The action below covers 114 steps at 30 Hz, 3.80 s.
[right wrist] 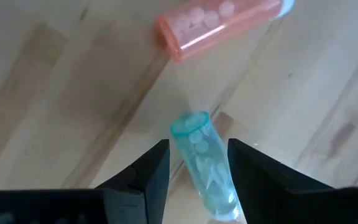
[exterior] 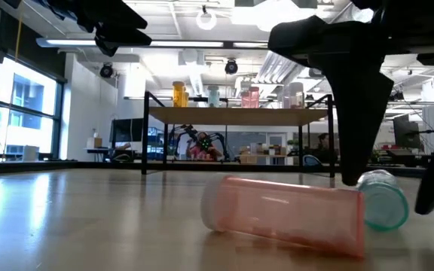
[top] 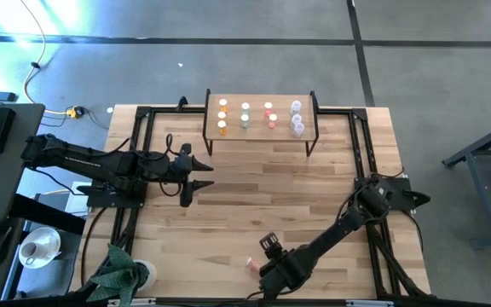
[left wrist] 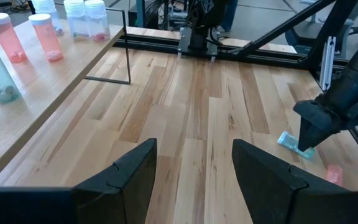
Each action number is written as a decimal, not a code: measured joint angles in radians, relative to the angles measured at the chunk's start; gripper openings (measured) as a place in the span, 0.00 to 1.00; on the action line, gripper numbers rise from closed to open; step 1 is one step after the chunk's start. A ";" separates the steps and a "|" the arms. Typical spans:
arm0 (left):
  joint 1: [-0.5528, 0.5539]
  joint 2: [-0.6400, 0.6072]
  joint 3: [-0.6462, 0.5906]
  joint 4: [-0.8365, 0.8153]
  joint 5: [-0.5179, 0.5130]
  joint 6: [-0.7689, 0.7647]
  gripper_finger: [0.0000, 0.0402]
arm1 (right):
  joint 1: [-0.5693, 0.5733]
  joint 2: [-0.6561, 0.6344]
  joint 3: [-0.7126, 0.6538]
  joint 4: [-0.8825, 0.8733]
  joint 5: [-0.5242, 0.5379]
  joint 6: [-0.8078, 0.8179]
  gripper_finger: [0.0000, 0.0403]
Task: Pick and place medicine bottles onto shelf by color
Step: Put the blue pill bottle on the shelf aligned with the blue pill bottles
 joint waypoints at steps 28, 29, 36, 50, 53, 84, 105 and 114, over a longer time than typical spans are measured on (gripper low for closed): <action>0.000 0.000 0.000 -0.008 0.000 0.000 0.50 | -0.037 0.031 0.003 -0.071 -0.037 0.105 0.30; 0.000 0.000 0.000 -0.008 0.000 0.000 0.50 | -0.037 0.031 0.003 -0.072 -0.040 0.107 0.30; 0.000 0.000 0.000 -0.008 0.000 -0.014 0.50 | -0.036 0.032 0.002 -0.073 -0.017 0.104 0.24; 0.054 0.000 0.000 -0.142 0.253 -0.210 0.50 | -0.057 0.038 -0.001 -0.085 0.407 -0.153 0.19; 0.062 0.000 0.000 -0.142 0.292 -0.230 0.50 | -0.070 0.037 0.000 -0.073 0.518 -0.290 0.19; 0.063 0.113 0.001 -0.012 0.369 -0.248 0.50 | -0.200 0.033 0.002 0.689 1.000 -1.448 0.19; 0.271 0.160 0.001 -0.084 0.805 -0.154 0.50 | -0.252 0.029 0.127 0.776 1.007 -1.494 0.19; 0.399 0.160 0.001 -0.097 0.981 -0.167 0.50 | -0.247 0.027 0.193 0.731 0.989 -1.507 0.19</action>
